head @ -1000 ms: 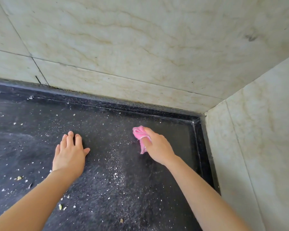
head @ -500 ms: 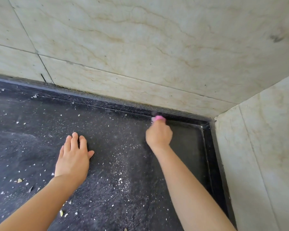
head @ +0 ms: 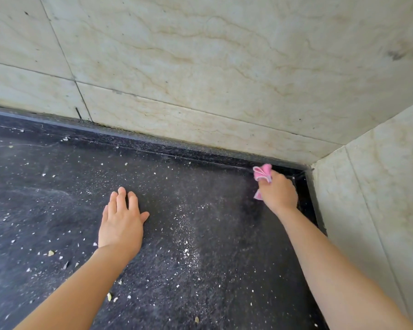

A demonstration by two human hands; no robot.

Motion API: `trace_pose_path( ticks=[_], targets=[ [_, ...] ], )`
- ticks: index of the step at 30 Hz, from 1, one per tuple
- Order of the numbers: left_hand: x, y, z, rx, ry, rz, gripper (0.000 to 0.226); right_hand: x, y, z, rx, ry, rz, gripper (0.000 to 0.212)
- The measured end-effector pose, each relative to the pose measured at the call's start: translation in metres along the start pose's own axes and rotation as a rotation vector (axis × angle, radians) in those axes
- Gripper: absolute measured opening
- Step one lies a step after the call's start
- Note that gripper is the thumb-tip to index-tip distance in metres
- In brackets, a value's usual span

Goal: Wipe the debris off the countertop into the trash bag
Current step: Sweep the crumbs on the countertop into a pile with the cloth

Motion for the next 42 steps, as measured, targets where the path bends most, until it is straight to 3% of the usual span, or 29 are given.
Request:
trace_pose_path(
  ticks=[3,9,13,16,19,23,26,29,34,42],
  targets=[
    [0.000,0.001,0.000,0.001,-0.003,-0.003,0.060,-0.028,-0.020,0.004,-0.112,-0.019,-0.063,0.032],
    [-0.001,-0.001,0.005,-0.019,-0.070,0.007,0.062,-0.115,-0.140,0.091,0.102,0.191,0.093,0.035],
    [-0.005,-0.009,0.019,-0.111,-0.088,0.033,0.059,-0.125,-0.165,0.093,0.182,0.222,0.339,0.045],
    [-0.009,-0.033,0.031,-0.127,-0.159,-0.017,0.056,-0.103,-0.168,0.084,0.129,0.476,0.578,0.033],
    [-0.016,-0.069,0.038,-0.080,-0.249,-0.103,0.057,-0.058,-0.152,0.053,0.114,0.502,0.428,0.016],
    [-0.036,-0.117,0.042,-0.075,-0.263,-0.166,0.060,-0.003,-0.128,-0.037,-0.093,0.246,0.076,0.023],
    [-0.053,-0.143,0.046,-0.038,-0.241,-0.166,0.066,0.021,-0.129,-0.102,-0.308,0.021,0.016,0.036],
    [-0.069,-0.158,0.057,0.031,-0.207,-0.150,0.079,0.020,-0.147,-0.131,-0.373,-0.097,0.034,0.048],
    [-0.077,-0.157,0.067,0.043,-0.170,-0.111,0.094,-0.019,-0.168,-0.092,-0.342,0.087,-0.040,0.037],
    [-0.068,-0.154,0.062,0.023,-0.125,-0.083,0.089,-0.104,-0.273,0.042,0.012,0.205,0.228,0.044]
  ],
)
Point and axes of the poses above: each hand's wrist, its own y-axis towards the middle knuckle, its own x-axis out of the back of the hand, z = x × y, the point moved 2 cm from there along y, towards the middle knuckle, and after that the axes turned 13 degrees about y, right-handed, at the moved point
